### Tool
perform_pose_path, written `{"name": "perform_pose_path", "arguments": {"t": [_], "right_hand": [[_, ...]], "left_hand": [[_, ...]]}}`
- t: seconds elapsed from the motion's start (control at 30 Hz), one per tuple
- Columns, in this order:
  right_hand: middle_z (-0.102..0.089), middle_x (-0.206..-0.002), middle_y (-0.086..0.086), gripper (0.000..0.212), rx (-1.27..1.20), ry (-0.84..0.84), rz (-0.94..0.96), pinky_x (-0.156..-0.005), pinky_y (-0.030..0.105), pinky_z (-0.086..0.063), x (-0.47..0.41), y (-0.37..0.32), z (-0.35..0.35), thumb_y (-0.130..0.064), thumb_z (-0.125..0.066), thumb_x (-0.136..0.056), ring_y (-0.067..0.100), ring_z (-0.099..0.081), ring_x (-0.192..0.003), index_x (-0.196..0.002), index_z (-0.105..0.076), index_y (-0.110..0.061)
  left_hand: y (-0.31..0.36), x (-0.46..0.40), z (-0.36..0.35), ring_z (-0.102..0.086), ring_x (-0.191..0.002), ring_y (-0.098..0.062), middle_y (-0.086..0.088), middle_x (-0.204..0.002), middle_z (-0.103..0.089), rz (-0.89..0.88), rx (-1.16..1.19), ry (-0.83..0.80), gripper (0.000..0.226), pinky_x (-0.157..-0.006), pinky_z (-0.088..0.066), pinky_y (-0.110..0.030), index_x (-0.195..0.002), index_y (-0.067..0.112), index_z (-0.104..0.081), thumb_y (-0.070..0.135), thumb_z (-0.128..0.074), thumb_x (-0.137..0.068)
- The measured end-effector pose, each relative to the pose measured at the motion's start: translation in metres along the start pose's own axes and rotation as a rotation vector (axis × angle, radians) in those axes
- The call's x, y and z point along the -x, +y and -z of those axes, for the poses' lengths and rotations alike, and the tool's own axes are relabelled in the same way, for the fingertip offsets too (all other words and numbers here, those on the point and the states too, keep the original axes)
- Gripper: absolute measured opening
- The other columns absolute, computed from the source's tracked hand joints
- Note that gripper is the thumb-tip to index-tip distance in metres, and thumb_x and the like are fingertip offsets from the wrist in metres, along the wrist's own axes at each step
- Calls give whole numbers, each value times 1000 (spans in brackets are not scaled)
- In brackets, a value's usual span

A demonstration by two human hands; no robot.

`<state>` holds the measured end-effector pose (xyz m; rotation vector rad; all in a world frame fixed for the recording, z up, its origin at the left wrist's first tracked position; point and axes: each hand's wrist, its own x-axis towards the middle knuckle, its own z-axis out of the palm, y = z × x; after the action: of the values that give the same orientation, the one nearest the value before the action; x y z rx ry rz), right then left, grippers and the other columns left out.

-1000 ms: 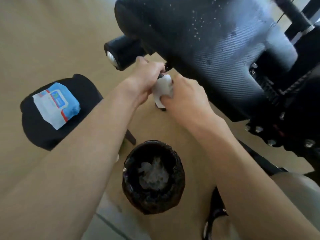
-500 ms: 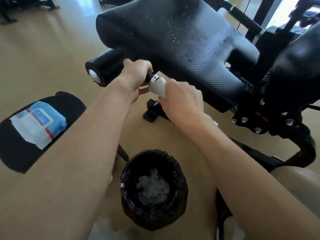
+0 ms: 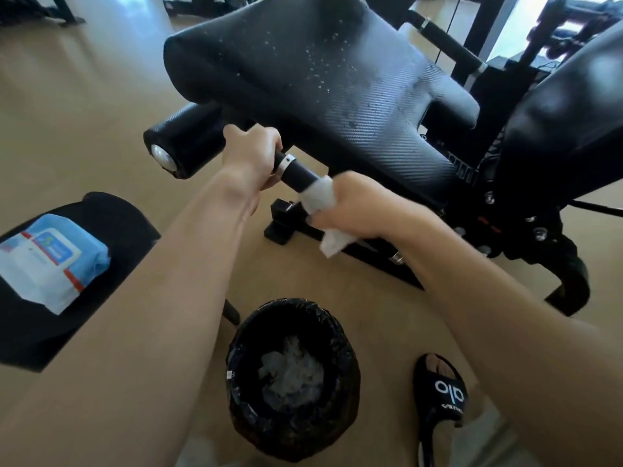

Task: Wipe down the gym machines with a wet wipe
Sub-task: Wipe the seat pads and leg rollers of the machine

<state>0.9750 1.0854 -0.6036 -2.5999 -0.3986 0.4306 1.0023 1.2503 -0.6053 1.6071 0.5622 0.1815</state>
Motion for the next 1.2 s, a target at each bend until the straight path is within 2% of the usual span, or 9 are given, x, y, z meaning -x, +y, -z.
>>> {"name": "perform_pose_path", "arguments": {"t": [0.1, 0.17, 0.23, 0.37, 0.5, 0.73, 0.83, 1.0, 1.2], "right_hand": [[-73, -77, 6, 30, -229, -237, 35, -59, 29, -58, -20, -24, 19, -30, -76, -85, 19, -71, -62, -100, -66, -7], [-74, -77, 8, 29, -296, -282, 47, -59, 28, -56, -20, -25, 20, -30, -76, -85, 17, -67, -58, -99, -66, -6], [-73, -76, 7, 22, -211, -157, 48, -56, 28, -55, -15, -19, 10, -29, -72, -88, 17, -64, -55, -93, -63, -10], [-63, -79, -2, 19, 270, 247, 15, -52, 30, -41, 22, 15, -21, -32, -59, -97, 16, -58, -63, -95, -50, -16], [-59, -75, -4, 19, 370, 484, -44, -54, 32, -42, 60, 60, -49, -29, -59, -99, 19, -59, -61, -92, -45, -18], [-59, -81, -1, 14, 303, 297, -71, -57, 33, -43, 53, 53, -31, -24, -57, -98, 20, -59, -68, -94, -46, -17], [-62, -86, -1, 13, 227, 232, -8, -62, 34, -54, 25, 17, -18, -27, -62, -95, 20, -64, -74, -102, -56, -18], [-52, -80, -6, 15, 218, 226, 95, -51, 27, -34, -32, -36, -15, -25, -64, -89, 17, -57, -72, -92, -51, -19], [-59, -86, -4, 35, 293, 389, 77, -62, 35, -39, 14, 3, -29, -49, -57, -98, 20, -56, -71, -108, -49, -17]], "left_hand": [[0, 1, 0, -67, -86, -20, -10, -102, -59, 7, -14, 1, 49, -66, -60, -33, -136, 12, -37, 13, -53, -90], [0, 1, 1, -66, -86, -20, -10, -103, -59, 1, -14, -16, 47, -67, -60, -32, -134, 12, -36, 13, -53, -90], [0, 1, 2, -65, -87, -20, -11, -104, -58, -8, 7, -30, 42, -67, -61, -32, -129, 11, -37, 13, -54, -91], [-3, 0, 1, -68, -92, -23, -10, -103, -57, -24, 15, -17, 45, -74, -63, -36, -132, 10, -37, 14, -55, -91], [-3, 2, 0, -67, -90, -21, -8, -101, -57, -27, 34, -21, 47, -71, -62, -33, -134, 10, -37, 14, -55, -91], [1, 4, 0, -65, -89, -21, -8, -98, -54, -34, -16, -11, 42, -80, -63, -38, -131, 9, -37, 11, -54, -93], [2, 4, 1, -66, -92, -24, -8, -97, -54, -30, -70, -20, 39, -87, -61, -46, -127, 10, -37, 12, -54, -92], [4, 5, 2, -58, -91, -22, -5, -95, -51, -11, -107, -7, 41, -95, -55, -51, -127, 12, -38, 14, -54, -90], [4, 7, 4, -63, -99, -24, -4, -96, -55, -8, -56, -25, 36, -88, -53, -44, -119, 15, -38, 18, -56, -89]]}}
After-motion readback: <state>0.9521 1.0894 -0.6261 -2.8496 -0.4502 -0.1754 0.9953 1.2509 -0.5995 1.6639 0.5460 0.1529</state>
